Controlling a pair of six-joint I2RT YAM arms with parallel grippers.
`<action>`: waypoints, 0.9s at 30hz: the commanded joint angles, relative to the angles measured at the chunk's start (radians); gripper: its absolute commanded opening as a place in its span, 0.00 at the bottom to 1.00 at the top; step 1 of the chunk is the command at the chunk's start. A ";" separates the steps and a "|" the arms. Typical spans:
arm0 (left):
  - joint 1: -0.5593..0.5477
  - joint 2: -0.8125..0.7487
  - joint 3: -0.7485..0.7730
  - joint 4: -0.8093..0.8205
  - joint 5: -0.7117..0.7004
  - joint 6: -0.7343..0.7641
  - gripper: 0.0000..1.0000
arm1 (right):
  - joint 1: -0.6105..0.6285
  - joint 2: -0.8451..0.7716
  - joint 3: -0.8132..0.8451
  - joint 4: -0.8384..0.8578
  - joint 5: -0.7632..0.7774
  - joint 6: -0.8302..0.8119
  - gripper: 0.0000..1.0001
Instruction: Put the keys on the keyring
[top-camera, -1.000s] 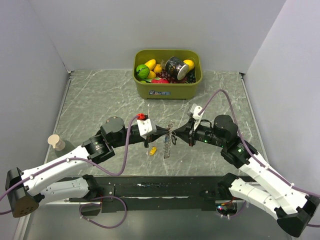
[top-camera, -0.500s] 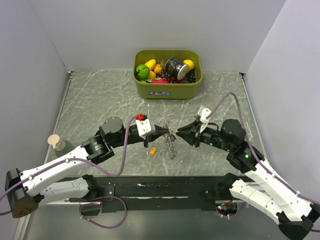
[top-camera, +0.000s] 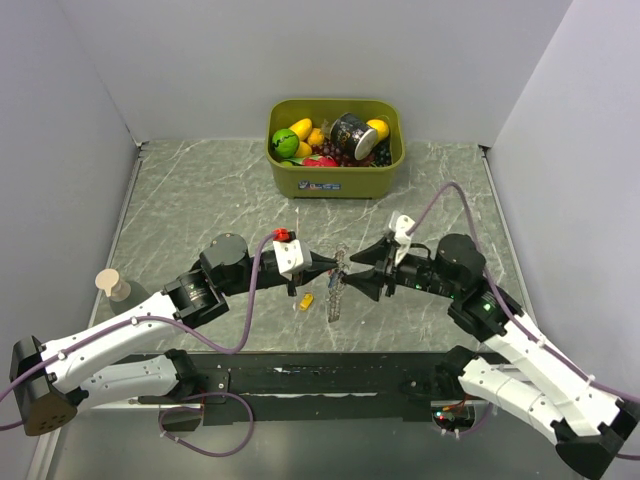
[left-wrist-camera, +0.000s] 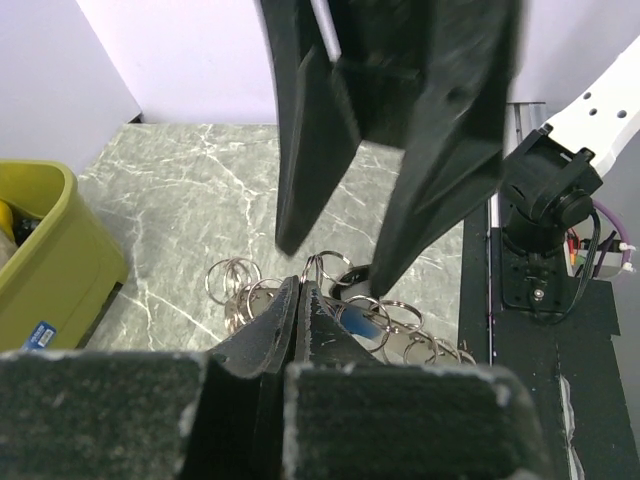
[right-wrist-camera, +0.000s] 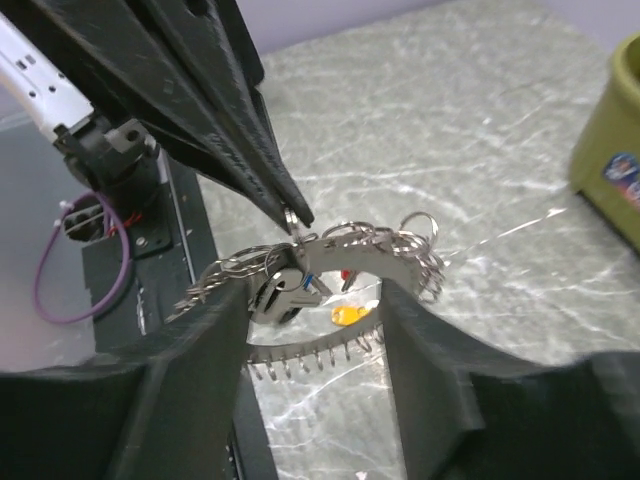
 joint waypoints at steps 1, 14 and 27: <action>-0.001 -0.015 0.020 0.062 0.030 0.010 0.01 | -0.004 0.032 0.047 0.046 -0.029 0.020 0.52; -0.001 -0.039 0.007 0.069 0.018 0.013 0.01 | -0.005 0.043 0.034 0.046 -0.058 0.005 0.00; -0.001 -0.049 0.003 0.088 0.025 -0.004 0.01 | -0.007 0.118 0.024 0.017 -0.132 -0.038 0.00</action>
